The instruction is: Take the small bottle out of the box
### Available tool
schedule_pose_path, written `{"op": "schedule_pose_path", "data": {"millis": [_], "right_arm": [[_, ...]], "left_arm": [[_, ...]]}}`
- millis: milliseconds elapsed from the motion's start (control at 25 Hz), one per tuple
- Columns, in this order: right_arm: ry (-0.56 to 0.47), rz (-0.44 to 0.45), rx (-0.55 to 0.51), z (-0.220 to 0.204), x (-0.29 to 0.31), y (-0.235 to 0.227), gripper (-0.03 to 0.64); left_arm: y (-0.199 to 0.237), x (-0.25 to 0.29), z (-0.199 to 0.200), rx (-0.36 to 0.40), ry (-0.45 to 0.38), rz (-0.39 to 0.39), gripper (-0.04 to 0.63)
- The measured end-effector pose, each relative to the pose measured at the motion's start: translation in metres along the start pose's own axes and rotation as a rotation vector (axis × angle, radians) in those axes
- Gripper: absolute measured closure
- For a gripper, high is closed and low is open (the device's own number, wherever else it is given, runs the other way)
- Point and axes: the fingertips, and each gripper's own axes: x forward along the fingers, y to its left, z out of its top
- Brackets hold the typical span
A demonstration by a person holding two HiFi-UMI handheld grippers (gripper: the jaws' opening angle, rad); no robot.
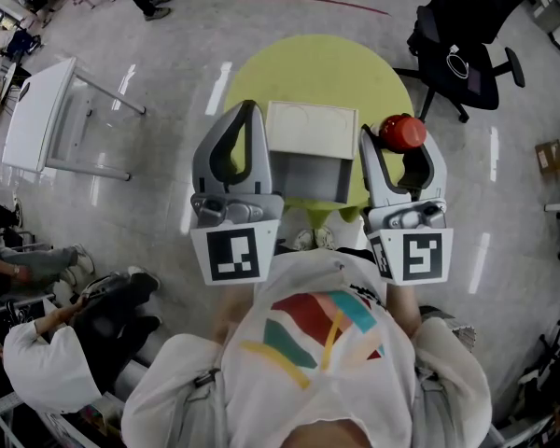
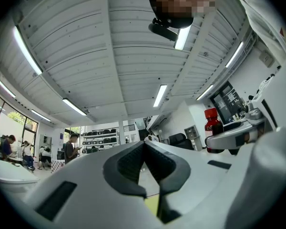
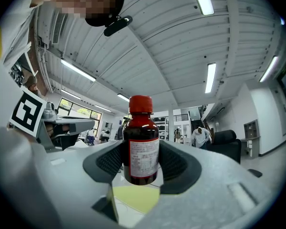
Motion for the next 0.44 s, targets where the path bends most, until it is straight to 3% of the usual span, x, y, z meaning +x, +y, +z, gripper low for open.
{"op": "schedule_pose_path", "data": {"millis": [440], "right_arm": [[-0.021,-0.008,-0.014,0.0083,-0.0011,-0.0008,0.402]], "left_arm": [[0.0031,-0.0030,0.0030,0.006,-0.010,0.006,0.580]]}}
